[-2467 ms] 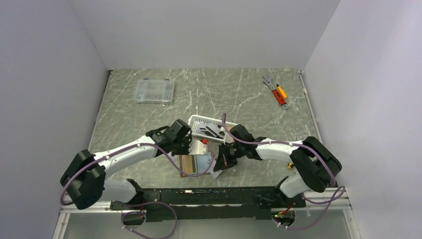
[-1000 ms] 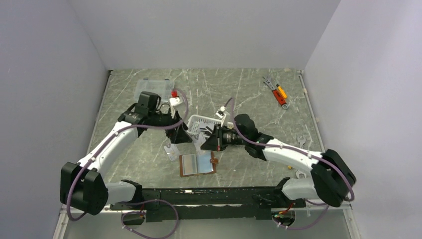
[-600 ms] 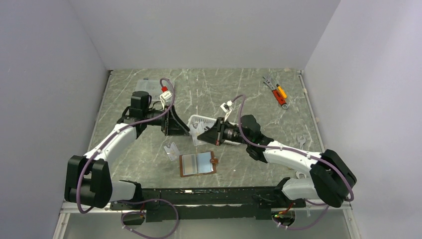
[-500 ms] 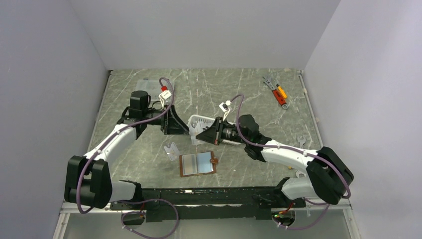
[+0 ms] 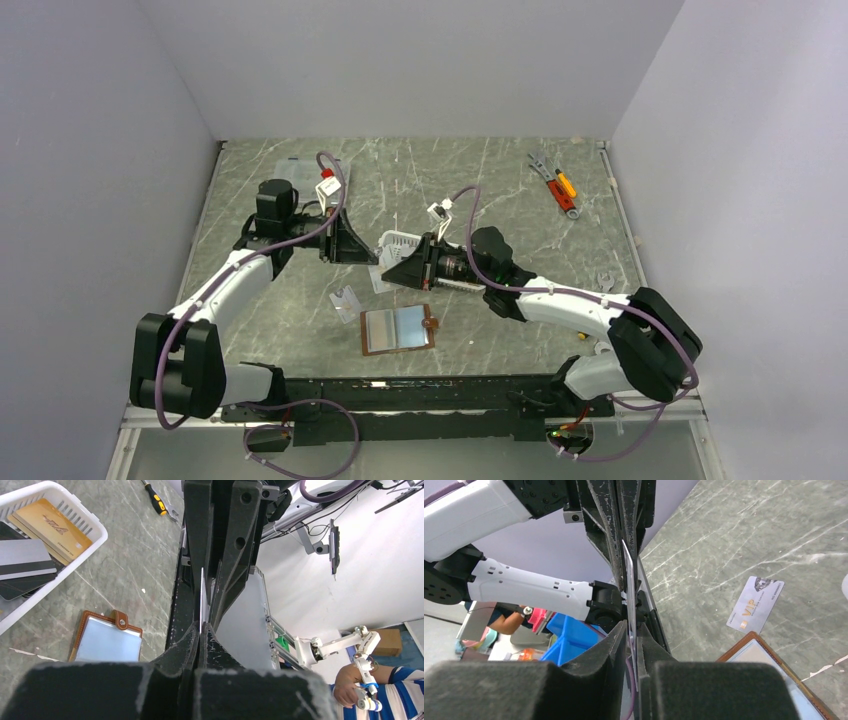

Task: Put the credit cards into the card holder
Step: Insert the credit card into the card holder.

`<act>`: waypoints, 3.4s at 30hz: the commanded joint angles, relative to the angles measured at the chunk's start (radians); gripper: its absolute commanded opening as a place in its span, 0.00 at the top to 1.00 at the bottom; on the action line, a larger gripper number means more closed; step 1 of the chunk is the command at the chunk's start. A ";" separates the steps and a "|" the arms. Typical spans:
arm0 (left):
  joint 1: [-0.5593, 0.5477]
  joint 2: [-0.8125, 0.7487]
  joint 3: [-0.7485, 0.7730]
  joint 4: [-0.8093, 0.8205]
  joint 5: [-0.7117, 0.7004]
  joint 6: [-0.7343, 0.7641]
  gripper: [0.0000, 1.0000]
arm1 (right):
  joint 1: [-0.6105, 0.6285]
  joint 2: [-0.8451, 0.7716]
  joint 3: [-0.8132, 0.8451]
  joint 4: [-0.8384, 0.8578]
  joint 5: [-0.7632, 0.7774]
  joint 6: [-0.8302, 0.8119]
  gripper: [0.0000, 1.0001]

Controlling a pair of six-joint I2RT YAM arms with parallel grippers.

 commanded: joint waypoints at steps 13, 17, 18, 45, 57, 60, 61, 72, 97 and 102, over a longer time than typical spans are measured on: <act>0.006 -0.031 0.043 -0.076 0.068 0.091 1.00 | -0.079 0.021 0.029 0.236 -0.171 0.132 0.90; 0.006 -0.034 0.050 -0.096 0.062 0.106 1.00 | -0.080 0.032 0.036 0.237 -0.194 0.138 1.00; 0.006 -0.034 0.053 -0.112 0.058 0.121 1.00 | -0.077 0.029 0.036 0.230 -0.197 0.136 1.00; -0.345 -0.004 -0.061 -0.685 -0.932 1.435 0.59 | -0.099 0.243 -0.141 -0.120 -0.227 -0.014 1.00; -0.505 0.087 -0.122 -0.581 -1.130 1.404 0.71 | -0.141 0.293 -0.152 -0.128 -0.263 -0.033 1.00; -0.540 0.085 -0.133 -0.576 -1.156 1.403 0.73 | -0.153 0.289 -0.164 -0.124 -0.270 -0.034 1.00; -0.546 0.084 -0.135 -0.574 -1.163 1.401 0.74 | -0.152 0.291 -0.164 -0.122 -0.273 -0.035 1.00; -0.603 0.087 -0.147 -0.579 -1.227 1.382 0.80 | -0.169 0.304 -0.193 -0.123 -0.281 -0.031 1.00; -0.626 0.037 -0.167 -0.578 -1.247 1.368 0.81 | -0.156 0.423 -0.119 -0.025 -0.312 0.034 1.00; -0.627 0.027 -0.170 -0.584 -1.242 1.371 0.81 | -0.156 0.442 -0.101 -0.013 -0.300 0.039 1.00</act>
